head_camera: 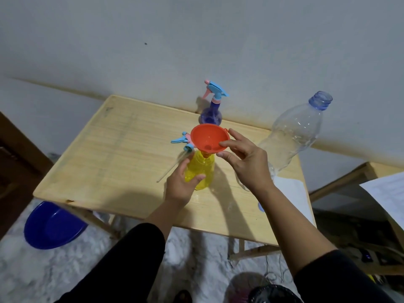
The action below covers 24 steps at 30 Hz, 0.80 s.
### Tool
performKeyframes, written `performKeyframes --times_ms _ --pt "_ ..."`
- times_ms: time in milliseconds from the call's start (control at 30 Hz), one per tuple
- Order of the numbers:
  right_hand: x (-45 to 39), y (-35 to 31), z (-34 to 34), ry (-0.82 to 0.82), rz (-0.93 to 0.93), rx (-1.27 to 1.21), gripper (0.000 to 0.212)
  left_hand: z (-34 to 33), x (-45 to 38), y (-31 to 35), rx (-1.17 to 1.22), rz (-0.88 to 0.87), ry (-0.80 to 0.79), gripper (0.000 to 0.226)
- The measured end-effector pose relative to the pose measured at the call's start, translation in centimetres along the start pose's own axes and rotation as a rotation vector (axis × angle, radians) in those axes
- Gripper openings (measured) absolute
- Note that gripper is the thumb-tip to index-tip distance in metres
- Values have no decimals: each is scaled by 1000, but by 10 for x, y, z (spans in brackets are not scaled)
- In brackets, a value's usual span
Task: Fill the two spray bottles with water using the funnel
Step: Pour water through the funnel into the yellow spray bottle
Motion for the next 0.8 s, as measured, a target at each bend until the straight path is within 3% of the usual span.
performKeyframes --times_ms 800 --pt "-4 -1 5 -39 -21 -62 26 0 4 6 32 -23 -17 72"
Point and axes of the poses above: each hand's wrist, its own x-axis away from the middle knuckle, its own z-axis out of the back of the hand, y = z × x, the point moved 6 cm from there along -x, towards the middle knuckle, and after that the axes turned 6 degrees about z, right-handed, at the moved point
